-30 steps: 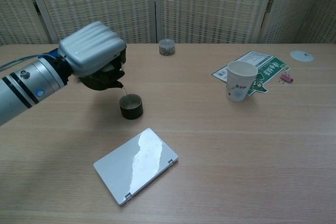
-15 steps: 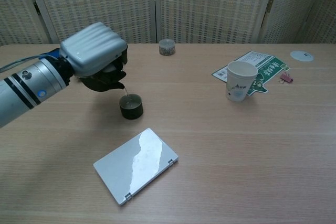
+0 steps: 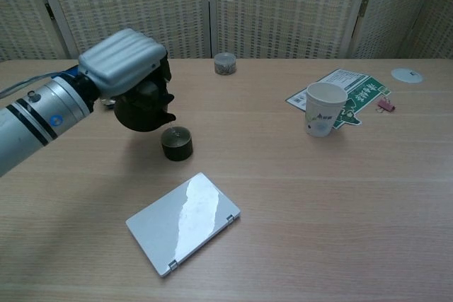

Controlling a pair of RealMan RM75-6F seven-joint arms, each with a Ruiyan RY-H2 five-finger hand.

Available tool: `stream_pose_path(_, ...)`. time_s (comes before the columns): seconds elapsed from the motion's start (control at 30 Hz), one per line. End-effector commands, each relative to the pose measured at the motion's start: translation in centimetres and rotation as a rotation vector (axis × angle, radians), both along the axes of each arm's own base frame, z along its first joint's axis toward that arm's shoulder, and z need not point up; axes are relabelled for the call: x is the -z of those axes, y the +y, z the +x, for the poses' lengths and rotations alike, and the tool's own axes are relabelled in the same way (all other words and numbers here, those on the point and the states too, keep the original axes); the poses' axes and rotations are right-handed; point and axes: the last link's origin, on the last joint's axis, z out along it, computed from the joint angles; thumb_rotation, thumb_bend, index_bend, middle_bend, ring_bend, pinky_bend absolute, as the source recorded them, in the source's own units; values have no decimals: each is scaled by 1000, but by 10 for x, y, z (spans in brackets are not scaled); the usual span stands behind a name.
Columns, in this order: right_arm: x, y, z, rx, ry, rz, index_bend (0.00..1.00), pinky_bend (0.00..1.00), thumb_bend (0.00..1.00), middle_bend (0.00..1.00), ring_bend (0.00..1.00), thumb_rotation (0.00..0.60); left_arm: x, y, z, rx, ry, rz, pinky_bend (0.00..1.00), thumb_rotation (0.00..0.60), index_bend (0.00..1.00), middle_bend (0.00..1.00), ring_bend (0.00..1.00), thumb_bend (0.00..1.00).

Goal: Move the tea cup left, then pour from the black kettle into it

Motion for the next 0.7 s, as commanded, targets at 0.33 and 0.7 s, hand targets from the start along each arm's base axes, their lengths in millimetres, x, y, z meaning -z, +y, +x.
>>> stream_pose_path(0.33, 1, 0, 2, -3, 0, 1, 260, 186, 257, 242, 159, 600, -25, 8, -8, -221, -382, -106, 651, 539, 1000, 1000, 1000, 373)
stream_pose_path(0.7, 4, -5, 3, -13, -2, 15, 259, 186, 256, 242, 159, 600, -53, 6, -34, -367, -560, -167, 651, 343, 1000, 1000, 1000, 370)
